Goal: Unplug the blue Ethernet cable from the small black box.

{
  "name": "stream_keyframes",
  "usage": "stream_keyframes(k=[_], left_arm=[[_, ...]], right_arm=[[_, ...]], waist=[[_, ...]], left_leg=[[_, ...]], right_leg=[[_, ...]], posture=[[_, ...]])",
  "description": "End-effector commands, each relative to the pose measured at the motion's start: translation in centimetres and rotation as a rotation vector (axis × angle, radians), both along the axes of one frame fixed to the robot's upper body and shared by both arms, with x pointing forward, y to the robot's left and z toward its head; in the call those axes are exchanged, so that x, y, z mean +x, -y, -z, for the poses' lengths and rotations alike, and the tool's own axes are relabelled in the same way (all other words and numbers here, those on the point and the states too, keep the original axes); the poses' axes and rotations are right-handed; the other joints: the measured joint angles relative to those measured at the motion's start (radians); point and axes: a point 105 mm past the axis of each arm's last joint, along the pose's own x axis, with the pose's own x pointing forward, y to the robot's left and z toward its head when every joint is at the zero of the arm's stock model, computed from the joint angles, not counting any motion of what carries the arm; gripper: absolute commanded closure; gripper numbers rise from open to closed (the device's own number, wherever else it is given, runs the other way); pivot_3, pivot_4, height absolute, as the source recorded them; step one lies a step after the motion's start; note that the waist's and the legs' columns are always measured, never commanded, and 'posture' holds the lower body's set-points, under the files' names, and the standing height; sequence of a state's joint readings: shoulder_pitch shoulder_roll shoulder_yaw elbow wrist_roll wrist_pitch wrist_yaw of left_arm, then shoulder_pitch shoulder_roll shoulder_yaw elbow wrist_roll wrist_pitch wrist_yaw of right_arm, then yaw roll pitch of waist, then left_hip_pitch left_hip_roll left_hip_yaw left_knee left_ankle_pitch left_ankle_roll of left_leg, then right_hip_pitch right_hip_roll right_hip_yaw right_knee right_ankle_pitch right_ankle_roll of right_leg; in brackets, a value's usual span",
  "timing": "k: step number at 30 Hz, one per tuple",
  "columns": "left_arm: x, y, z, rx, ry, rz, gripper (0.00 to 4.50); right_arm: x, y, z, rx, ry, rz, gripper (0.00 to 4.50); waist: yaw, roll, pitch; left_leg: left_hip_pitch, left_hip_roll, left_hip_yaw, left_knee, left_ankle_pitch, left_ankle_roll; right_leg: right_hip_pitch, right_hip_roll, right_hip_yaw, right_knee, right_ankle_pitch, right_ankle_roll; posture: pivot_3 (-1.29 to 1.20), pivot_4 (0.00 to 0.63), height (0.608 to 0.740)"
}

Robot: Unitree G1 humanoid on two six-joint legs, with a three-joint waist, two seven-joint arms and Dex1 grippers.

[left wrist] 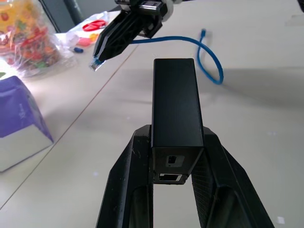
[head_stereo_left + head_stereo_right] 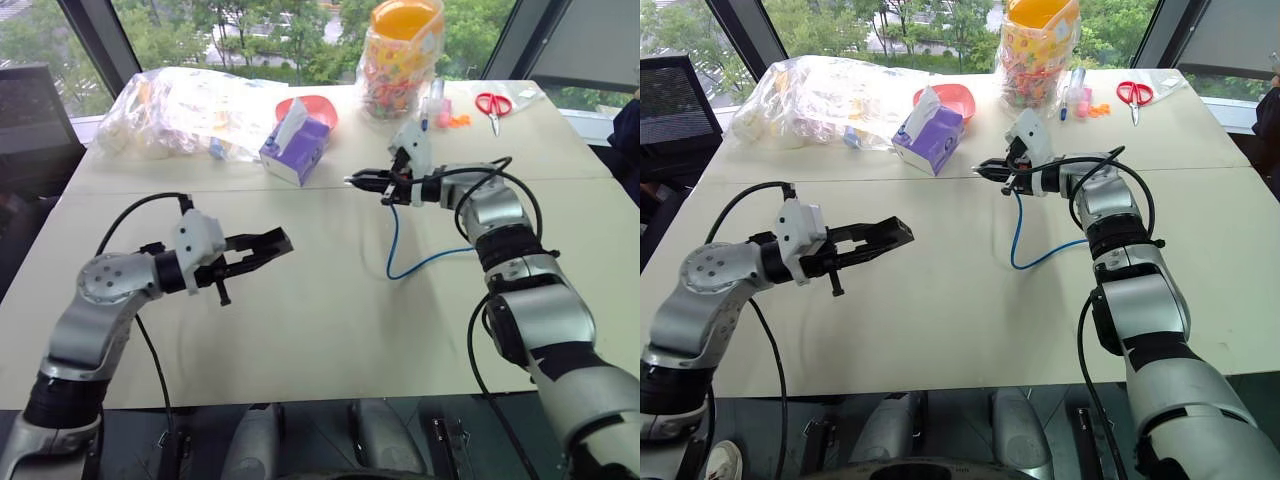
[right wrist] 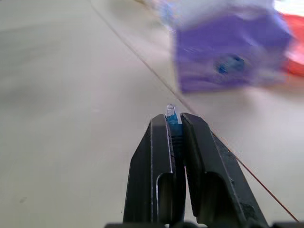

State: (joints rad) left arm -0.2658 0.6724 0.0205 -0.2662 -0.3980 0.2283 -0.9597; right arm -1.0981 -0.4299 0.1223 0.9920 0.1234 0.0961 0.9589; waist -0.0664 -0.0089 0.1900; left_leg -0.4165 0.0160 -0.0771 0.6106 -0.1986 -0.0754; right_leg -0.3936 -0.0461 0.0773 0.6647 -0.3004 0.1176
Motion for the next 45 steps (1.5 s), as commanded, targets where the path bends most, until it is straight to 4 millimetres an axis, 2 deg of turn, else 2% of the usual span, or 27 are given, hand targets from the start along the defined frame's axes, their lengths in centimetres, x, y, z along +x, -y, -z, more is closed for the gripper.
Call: stream_keyframes(k=[1,3,6,9,10,15,18,20,23,29,34,36,42,43,45], left_arm=[[0.9,0.8,-0.1,-0.035,0.011,-0.013,4.01],[1.4,1.0,0.3,-0.045,0.002,-0.017,4.01],[2.1,1.4,1.3,-0.046,-0.024,-0.027,4.01],[3.1,1.9,2.2,-0.040,-0.038,-0.037,4.01],[3.4,2.1,2.5,-0.039,-0.044,-0.040,4.01],[6.3,3.3,4.0,-0.041,-0.057,-0.070,4.01],[7.8,3.5,5.2,-0.026,-0.083,-0.108,4.01],[8.7,3.6,6.1,-0.028,-0.122,-0.135,4.01],[9.6,3.9,7.0,-0.023,-0.152,-0.148,4.01],[10.5,4.4,8.4,-0.021,-0.229,-0.172,4.01],[10.7,4.6,9.2,-0.018,-0.313,-0.193,4.01],[10.9,4.7,9.2,-0.032,-0.341,-0.205,2.97],[10.8,4.8,8.4,-0.043,-0.362,-0.197,0.28],[10.7,4.8,8.2,-0.046,-0.362,-0.192,0.06],[10.5,4.6,7.6,-0.060,-0.360,-0.184,0.06]], right_arm=[[1.5,2.4,0.8,-0.036,0.029,0.193,4.08],[1.8,3.2,1.4,-0.038,0.021,0.254,3.37],[2.1,4.3,1.5,-0.035,0.036,0.321,1.90],[2.1,4.7,0.5,0.031,0.036,0.328,0.32],[2.1,4.7,0.1,0.054,0.032,0.321,0.04],[0.3,3.3,-4.1,0.346,-0.046,0.125,0.04],[-2.2,2.1,-6.8,0.485,-0.093,-0.034,0.04],[-4.1,1.4,-8.5,0.526,-0.090,-0.112,0.04],[-5.9,0.6,-10.2,0.551,-0.077,-0.151,0.04],[-7.9,-0.6,-10.6,0.558,-0.080,-0.167,0.04],[-8.0,-0.8,-10.0,0.562,-0.092,-0.140,0.04],[-7.9,-0.8,-9.9,0.565,-0.096,-0.139,0.00],[-7.8,-1.1,-9.6,0.561,-0.102,-0.143,0.00],[-7.8,-1.1,-9.6,0.558,-0.102,-0.145,0.00],[-7.8,-1.1,-9.6,0.552,-0.104,-0.151,0.00]], waist=[[-0.001,0.000,0.000],[-0.002,0.000,0.000],[-0.005,0.000,0.000],[-0.004,0.000,0.000],[-0.003,0.000,0.000],[0.003,0.001,0.000],[0.003,0.001,0.000],[0.005,0.001,0.000],[0.008,0.001,0.000],[0.023,0.001,0.000],[0.025,0.001,0.000],[0.024,0.001,0.000],[0.021,0.001,0.000],[0.021,0.001,0.000],[0.020,0.001,0.000]], left_leg=[[0.000,0.000,0.000,0.000,0.000,0.000],[0.000,0.000,0.000,0.000,0.000,0.000],[0.000,0.000,0.000,0.000,0.000,0.000],[0.000,0.000,0.000,0.000,0.000,0.000],[0.000,0.000,0.000,0.000,0.000,0.000],[0.000,0.000,0.000,0.001,0.000,0.000],[0.000,0.000,0.000,0.001,0.000,0.000],[-0.001,0.000,-0.002,0.000,0.000,0.000],[-0.002,0.000,-0.002,0.001,0.000,0.000],[-0.001,-0.001,-0.003,0.004,0.000,0.000],[0.000,-0.001,-0.003,0.005,0.001,0.001],[0.000,-0.001,-0.003,0.004,0.001,0.002],[0.000,-0.001,-0.003,0.004,0.001,0.002],[0.000,-0.001,-0.003,0.004,0.001,0.002],[0.000,-0.001,-0.003,0.004,0.001,0.002]], right_leg=[[0.000,0.000,0.000,0.000,0.000,0.000],[0.000,0.000,0.000,0.000,0.000,0.000],[-0.001,0.000,0.000,0.001,0.000,0.000],[-0.001,0.001,0.000,0.001,0.000,0.000],[-0.001,0.001,0.000,0.001,0.000,0.000],[0.001,0.001,0.000,0.001,0.001,0.002],[0.001,0.000,0.000,0.000,0.001,0.002],[0.000,0.001,-0.001,0.001,0.001,0.002],[-0.001,0.001,-0.001,0.001,0.001,0.002],[0.002,0.001,-0.002,0.001,0.002,0.003],[0.003,0.000,-0.002,0.001,0.002,0.003],[0.004,0.000,-0.002,0.001,0.002,0.004],[0.003,0.001,-0.002,0.001,0.002,0.004],[0.003,0.001,-0.002,0.001,0.002,0.003],[0.003,0.001,-0.002,0.001,0.002,0.003]], posture=[[0.00,0.150,0.740],[0.00,0.150,0.740],[0.00,0.150,0.740],[0.00,0.150,0.740],[0.00,0.150,0.740],[0.00,0.150,0.740],[0.00,0.150,0.740],[0.00,0.150,0.740],[0.00,0.150,0.740],[0.00,0.150,0.740],[0.00,0.150,0.740],[0.00,0.150,0.740],[0.00,0.150,0.740],[0.00,0.150,0.740],[0.00,0.150,0.740]])
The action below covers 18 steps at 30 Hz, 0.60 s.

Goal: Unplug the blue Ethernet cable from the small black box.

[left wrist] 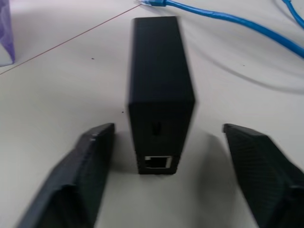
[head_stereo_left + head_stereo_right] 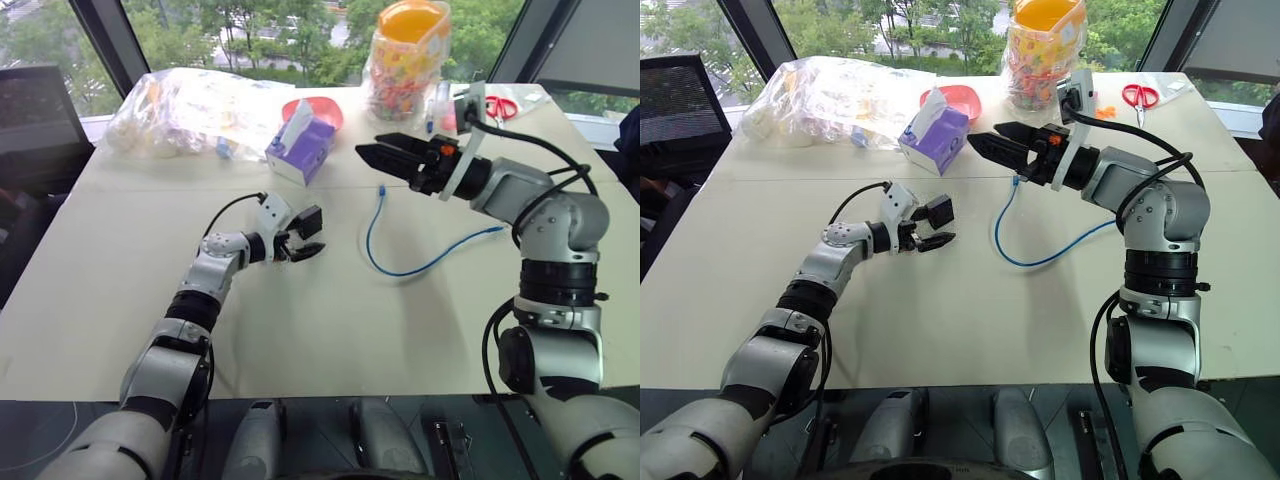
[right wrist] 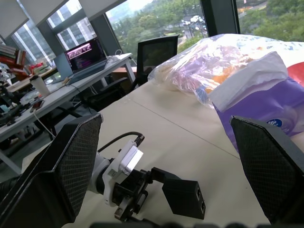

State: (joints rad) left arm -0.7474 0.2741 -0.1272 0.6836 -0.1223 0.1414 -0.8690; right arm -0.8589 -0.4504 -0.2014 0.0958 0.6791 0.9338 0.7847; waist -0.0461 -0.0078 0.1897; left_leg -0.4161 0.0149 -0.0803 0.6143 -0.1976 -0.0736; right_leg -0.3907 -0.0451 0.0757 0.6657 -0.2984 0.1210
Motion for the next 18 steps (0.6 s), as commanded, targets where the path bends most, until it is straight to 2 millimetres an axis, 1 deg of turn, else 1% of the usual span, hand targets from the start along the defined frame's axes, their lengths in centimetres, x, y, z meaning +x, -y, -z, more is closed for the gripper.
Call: stream_keyframes(k=[1,4,6,8,10,13,16,18], left_arm=[[-0.2,-1.2,-0.6,-0.018,-0.010,-0.020,0.06],[-0.8,-2.2,-1.4,-0.027,-0.003,-0.020,0.06],[-1.4,-3.5,-2.0,-0.027,0.011,-0.033,0.06],[-2.1,-4.7,-2.7,-0.030,0.024,-0.045,0.06],[-3.0,-5.9,-3.5,-0.037,0.039,-0.062,0.06],[-4.5,-7.4,-4.6,-0.053,0.057,-0.093,0.06],[-6.3,-8.6,-5.6,-0.071,0.061,-0.126,0.06],[-7.2,-9.1,-5.9,-0.078,0.048,-0.145,0.06]], right_arm=[[-0.4,-0.1,-1.1,0.009,0.050,-0.024,0.00],[-0.6,-0.1,-1.0,-0.004,0.051,-0.043,0.00],[-0.8,0.1,-0.7,-0.037,0.051,-0.058,0.00],[-1.1,0.4,0.1,-0.098,0.053,-0.069,0.00],[-1.5,1.0,1.9,-0.189,0.027,-0.081,0.00],[-2.1,2.4,4.2,-0.286,0.005,-0.080,0.00],[-2.4,4.6,6.1,-0.345,-0.041,-0.041,0.00],[-2.7,5.9,6.9,-0.391,-0.057,-0.026,0.00]], waist=[[-0.001,0.000,0.000],[-0.003,0.000,0.000],[-0.002,0.000,0.000],[-0.001,0.000,0.000],[0.001,0.000,0.000],[0.006,0.000,0.000],[0.004,0.000,0.001],[0.003,-0.001,0.001]], left_leg=[[0.000,0.000,0.000,0.000,0.000,0.000],[-0.001,0.000,0.000,-0.002,0.000,0.000],[-0.003,0.000,0.000,-0.003,0.000,0.000],[-0.006,0.000,0.000,-0.003,0.000,0.000],[-0.007,0.000,0.000,-0.003,0.000,0.000],[-0.009,0.000,0.000,-0.002,0.000,0.000],[-0.009,0.000,0.000,-0.001,0.000,0.000],[-0.009,0.000,0.000,-0.001,0.000,0.000]], right_leg=[[0.000,0.000,0.000,0.000,0.000,0.000],[-0.002,0.000,0.000,0.000,0.000,0.000],[-0.004,0.000,0.000,0.000,0.000,0.000],[-0.007,0.000,0.000,0.000,0.000,0.000],[-0.008,-0.001,0.000,-0.001,0.000,0.000],[-0.008,-0.001,-0.001,-0.002,0.000,0.000],[-0.007,-0.001,-0.001,-0.002,0.000,0.000],[-0.007,-0.001,-0.001,-0.002,0.000,0.000]], posture=[[0.00,0.150,0.740],[0.00,0.150,0.740],[0.00,0.150,0.740],[0.00,0.150,0.740],[0.00,0.150,0.740],[0.00,0.150,0.740],[0.00,0.150,0.740],[0.00,0.150,0.740]])
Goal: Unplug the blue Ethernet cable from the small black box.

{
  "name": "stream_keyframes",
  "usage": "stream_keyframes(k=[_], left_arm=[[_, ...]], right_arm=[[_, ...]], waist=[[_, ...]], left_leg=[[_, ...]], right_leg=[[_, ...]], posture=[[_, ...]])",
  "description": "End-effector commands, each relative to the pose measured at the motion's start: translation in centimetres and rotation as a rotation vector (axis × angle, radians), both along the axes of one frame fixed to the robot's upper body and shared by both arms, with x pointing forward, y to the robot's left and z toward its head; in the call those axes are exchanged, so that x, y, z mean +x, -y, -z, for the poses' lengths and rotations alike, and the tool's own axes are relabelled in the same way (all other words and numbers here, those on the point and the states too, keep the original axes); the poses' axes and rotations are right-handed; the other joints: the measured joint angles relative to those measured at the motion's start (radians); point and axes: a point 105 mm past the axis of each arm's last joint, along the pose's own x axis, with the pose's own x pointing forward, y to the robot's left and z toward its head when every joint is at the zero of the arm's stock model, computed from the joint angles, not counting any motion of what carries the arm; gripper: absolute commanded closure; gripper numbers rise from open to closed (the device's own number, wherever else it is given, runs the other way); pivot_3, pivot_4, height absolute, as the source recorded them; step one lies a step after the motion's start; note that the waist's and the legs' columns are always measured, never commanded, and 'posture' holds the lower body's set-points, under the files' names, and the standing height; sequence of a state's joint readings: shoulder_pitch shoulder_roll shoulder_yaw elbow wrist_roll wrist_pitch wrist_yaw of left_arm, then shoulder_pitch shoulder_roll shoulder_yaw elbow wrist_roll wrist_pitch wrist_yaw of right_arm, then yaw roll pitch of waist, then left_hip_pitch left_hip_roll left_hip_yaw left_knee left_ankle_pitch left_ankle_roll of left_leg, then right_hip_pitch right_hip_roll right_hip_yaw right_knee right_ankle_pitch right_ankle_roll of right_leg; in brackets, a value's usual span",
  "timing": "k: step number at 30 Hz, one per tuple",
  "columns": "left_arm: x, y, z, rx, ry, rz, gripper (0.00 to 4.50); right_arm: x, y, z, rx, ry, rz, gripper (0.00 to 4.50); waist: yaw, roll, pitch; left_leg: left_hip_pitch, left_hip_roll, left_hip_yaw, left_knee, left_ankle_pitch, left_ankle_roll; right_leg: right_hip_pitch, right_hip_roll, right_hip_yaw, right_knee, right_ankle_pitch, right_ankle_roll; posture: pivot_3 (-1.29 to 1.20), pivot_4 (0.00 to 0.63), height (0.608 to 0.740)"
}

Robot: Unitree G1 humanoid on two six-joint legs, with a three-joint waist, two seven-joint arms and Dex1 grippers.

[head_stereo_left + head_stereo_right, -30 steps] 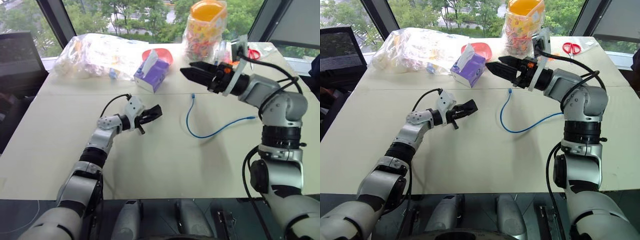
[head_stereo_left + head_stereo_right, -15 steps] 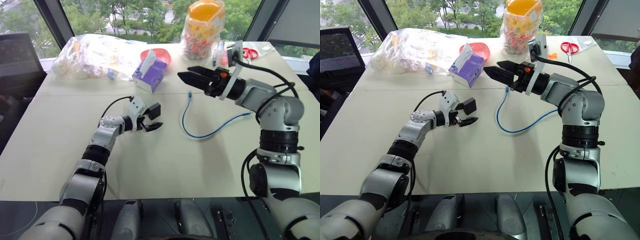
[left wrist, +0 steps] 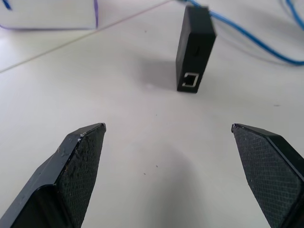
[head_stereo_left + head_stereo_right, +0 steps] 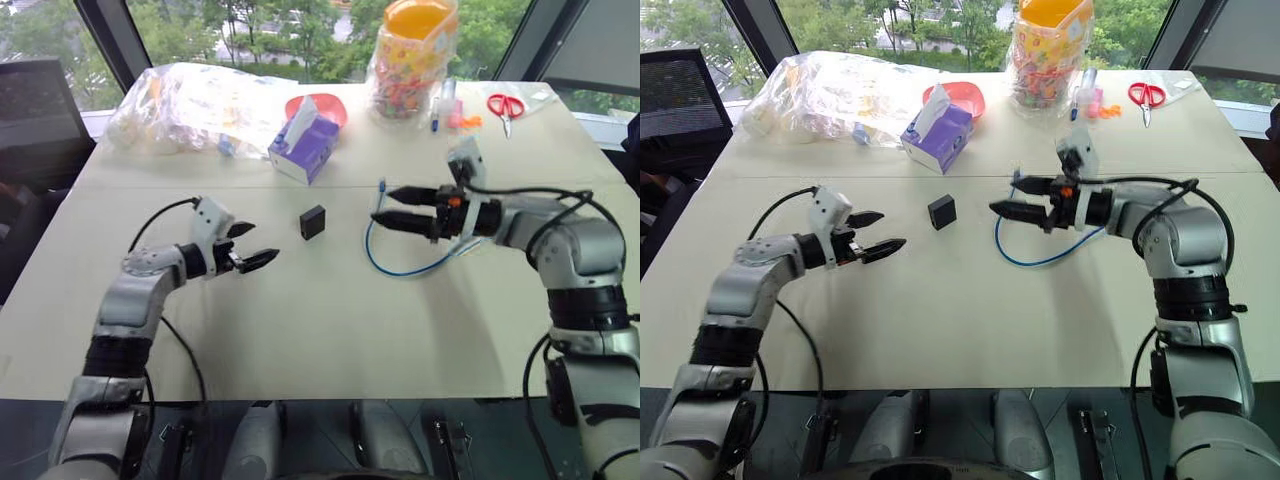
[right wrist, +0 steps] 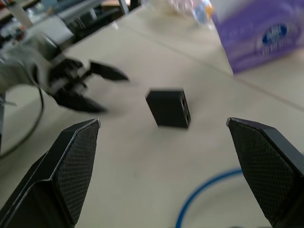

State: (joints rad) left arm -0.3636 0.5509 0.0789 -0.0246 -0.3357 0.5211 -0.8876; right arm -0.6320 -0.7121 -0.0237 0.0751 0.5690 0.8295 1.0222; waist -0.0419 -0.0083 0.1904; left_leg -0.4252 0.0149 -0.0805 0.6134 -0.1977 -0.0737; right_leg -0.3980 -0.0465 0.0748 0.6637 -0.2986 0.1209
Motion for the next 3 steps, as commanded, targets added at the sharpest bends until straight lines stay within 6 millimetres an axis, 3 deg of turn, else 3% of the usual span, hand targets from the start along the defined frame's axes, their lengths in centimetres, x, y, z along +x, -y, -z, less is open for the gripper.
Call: stream_keyframes(k=[1,3], left_arm=[[-1.6,-0.7,-2.4,-0.031,0.047,-0.026,0.06],[-2.5,-1.0,-2.5,-0.030,0.048,-0.036,0.06]], right_arm=[[-0.4,2.1,-0.7,-0.070,0.057,0.010,0.00],[-0.7,3.3,-0.3,-0.097,0.032,0.017,0.00]], waist=[[-0.001,0.000,0.000],[-0.002,0.000,0.000]], left_leg=[[0.000,0.000,0.000,0.000,0.000,0.000],[0.001,0.000,0.000,0.000,0.000,0.000]], right_leg=[[0.000,0.000,0.000,0.000,0.000,0.000],[0.000,0.000,0.000,0.000,0.000,0.000]], posture=[[0.00,0.150,0.740],[0.00,0.150,0.740]])
